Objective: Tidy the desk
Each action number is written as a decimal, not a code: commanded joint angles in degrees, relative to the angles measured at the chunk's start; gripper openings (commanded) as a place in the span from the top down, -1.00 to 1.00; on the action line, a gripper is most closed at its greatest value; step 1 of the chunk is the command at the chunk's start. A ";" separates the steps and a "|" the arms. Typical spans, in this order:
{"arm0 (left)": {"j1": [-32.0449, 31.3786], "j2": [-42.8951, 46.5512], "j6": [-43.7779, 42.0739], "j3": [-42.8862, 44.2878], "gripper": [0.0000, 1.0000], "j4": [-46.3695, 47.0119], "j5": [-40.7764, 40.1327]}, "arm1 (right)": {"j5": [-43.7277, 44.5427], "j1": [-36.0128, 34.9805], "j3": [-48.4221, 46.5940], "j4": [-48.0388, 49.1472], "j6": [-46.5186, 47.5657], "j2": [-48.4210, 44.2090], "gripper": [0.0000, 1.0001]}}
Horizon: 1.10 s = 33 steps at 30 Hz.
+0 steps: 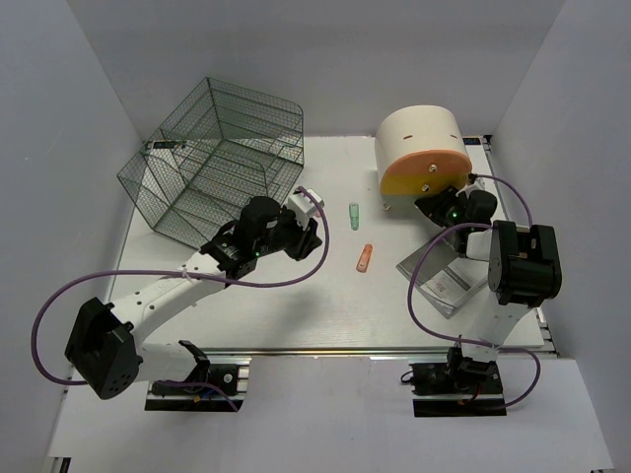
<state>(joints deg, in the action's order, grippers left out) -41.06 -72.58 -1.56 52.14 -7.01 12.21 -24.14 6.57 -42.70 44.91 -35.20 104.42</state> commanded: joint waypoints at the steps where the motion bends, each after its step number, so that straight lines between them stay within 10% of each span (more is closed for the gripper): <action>1: 0.01 0.51 -0.46 1.83 0.13 -0.29 -1.04 | -0.64 0.46 -0.02 4.05 -0.31 -0.36 0.59; 15: 0.01 1.56 -0.46 1.83 0.13 -0.03 -0.87 | -2.58 4.06 11.76 -2.62 3.12 -11.78 0.57; 23: 0.01 2.17 -0.55 1.65 0.12 -0.03 -1.40 | -8.37 5.03 8.78 -12.37 8.29 -13.10 -0.20; 28: 0.01 2.79 -0.46 1.74 0.13 0.24 -0.69 | -21.71 4.95 4.48 -28.62 27.26 -17.22 -0.14; 33: 0.01 3.58 -0.37 1.74 0.12 0.32 -0.16 | -40.01 2.32 -3.95 -56.10 57.37 -18.38 0.34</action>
<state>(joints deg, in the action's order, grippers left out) -41.06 -71.55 -1.69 52.14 -7.07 11.35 -50.22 10.81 -40.77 8.97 -0.51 87.20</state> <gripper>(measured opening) 0.437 0.350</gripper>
